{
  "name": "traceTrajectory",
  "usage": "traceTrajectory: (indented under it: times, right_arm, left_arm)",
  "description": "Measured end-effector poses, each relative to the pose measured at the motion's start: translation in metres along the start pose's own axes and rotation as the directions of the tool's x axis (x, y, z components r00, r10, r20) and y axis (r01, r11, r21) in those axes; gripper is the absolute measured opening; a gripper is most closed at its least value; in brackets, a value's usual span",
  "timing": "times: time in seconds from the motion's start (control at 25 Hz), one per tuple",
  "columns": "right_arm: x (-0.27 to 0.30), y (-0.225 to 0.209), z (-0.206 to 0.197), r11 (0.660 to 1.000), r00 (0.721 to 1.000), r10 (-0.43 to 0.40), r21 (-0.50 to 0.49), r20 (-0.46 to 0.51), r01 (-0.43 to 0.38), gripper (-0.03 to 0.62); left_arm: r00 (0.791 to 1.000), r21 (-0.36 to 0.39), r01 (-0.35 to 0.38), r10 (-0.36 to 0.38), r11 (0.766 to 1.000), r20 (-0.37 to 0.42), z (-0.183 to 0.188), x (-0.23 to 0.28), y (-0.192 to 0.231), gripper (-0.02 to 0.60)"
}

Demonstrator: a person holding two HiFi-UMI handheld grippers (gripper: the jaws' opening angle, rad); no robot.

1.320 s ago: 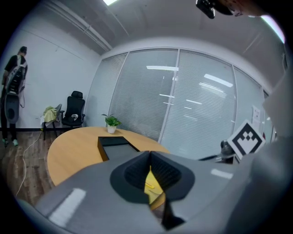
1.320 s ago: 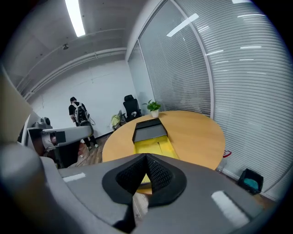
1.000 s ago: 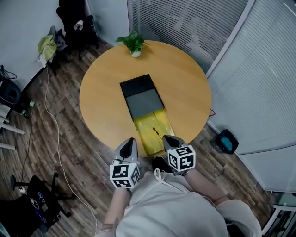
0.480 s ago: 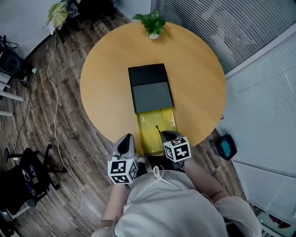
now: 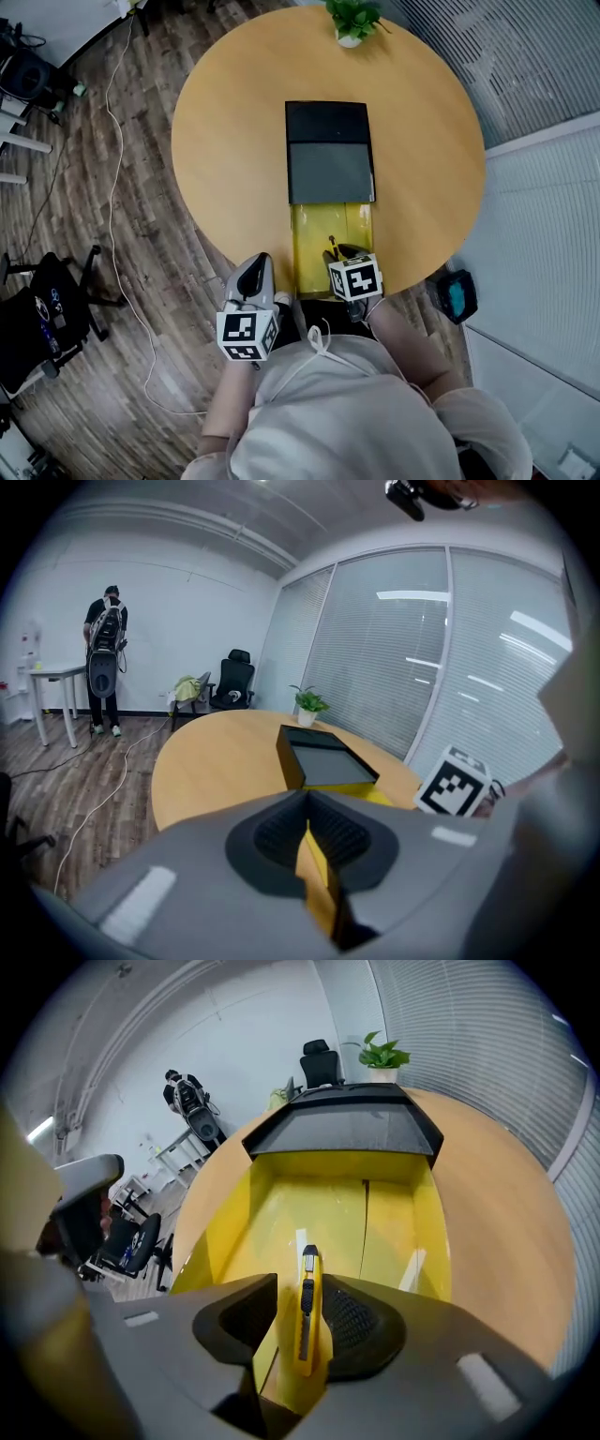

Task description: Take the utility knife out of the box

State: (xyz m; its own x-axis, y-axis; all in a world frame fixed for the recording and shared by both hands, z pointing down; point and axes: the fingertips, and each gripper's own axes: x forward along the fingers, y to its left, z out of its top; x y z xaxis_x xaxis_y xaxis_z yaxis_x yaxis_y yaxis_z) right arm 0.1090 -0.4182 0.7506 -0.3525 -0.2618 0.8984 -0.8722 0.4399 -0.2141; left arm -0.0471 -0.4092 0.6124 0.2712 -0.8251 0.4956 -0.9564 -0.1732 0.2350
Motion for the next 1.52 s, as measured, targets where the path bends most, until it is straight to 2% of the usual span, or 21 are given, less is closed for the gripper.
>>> traceTrajectory:
  times: [0.04, 0.16, 0.32, 0.64, 0.84, 1.04, 1.2, 1.32, 1.52]
  right_arm:
    - [0.002, -0.002, -0.001, 1.000, 1.000, -0.017, 0.000, -0.012, 0.017, 0.150]
    - [0.003, -0.009, -0.001, 0.998, 0.998, -0.058, 0.021, -0.014, 0.058, 0.071]
    - [0.006, -0.010, 0.000, 0.994, 0.999, -0.044, 0.099, -0.002, 0.044, 0.068]
    - [0.005, -0.010, -0.002, 0.999, 0.999, -0.044, 0.011, 0.011, 0.044, 0.064]
    - [-0.017, -0.011, 0.013, 0.998, 0.994, -0.050, 0.026, 0.092, 0.048, 0.064]
    - [-0.055, -0.014, 0.037, 0.998, 0.977, -0.051, 0.055, 0.205, 0.041, 0.064]
    - [-0.102, -0.006, 0.063, 0.997, 0.942, -0.050, 0.077, 0.332, 0.026, 0.064]
    - [-0.144, 0.002, 0.085, 0.997, 0.891, -0.059, 0.079, 0.450, 0.026, 0.064]
    - [-0.208, 0.017, 0.110, 0.997, 0.799, -0.061, 0.073, 0.598, 0.022, 0.064]
  left_arm:
    - [1.000, -0.002, -0.007, 0.007, 1.000, 0.002, 0.000, -0.001, 0.003, 0.006]
    - [1.000, -0.012, -0.022, 0.022, 1.000, 0.004, -0.001, -0.006, 0.010, 0.006]
    - [0.999, -0.017, -0.037, 0.037, 0.999, -0.003, -0.003, -0.009, 0.016, 0.006]
    - [0.999, 0.014, -0.016, 0.017, 1.000, -0.029, -0.005, -0.012, 0.006, 0.006]
    - [1.000, 0.048, 0.018, -0.017, 0.999, -0.026, 0.006, -0.010, -0.005, 0.006]
    - [0.998, 0.069, 0.065, -0.065, 0.995, -0.006, 0.019, -0.006, -0.022, 0.006]
    - [0.993, 0.116, 0.111, -0.115, 0.987, 0.033, 0.042, -0.009, -0.038, 0.006]
    - [0.983, 0.149, 0.150, -0.163, 0.977, 0.082, 0.067, -0.012, -0.053, 0.006]
    - [0.949, 0.212, 0.212, -0.252, 0.954, 0.187, 0.117, -0.026, -0.082, 0.006]
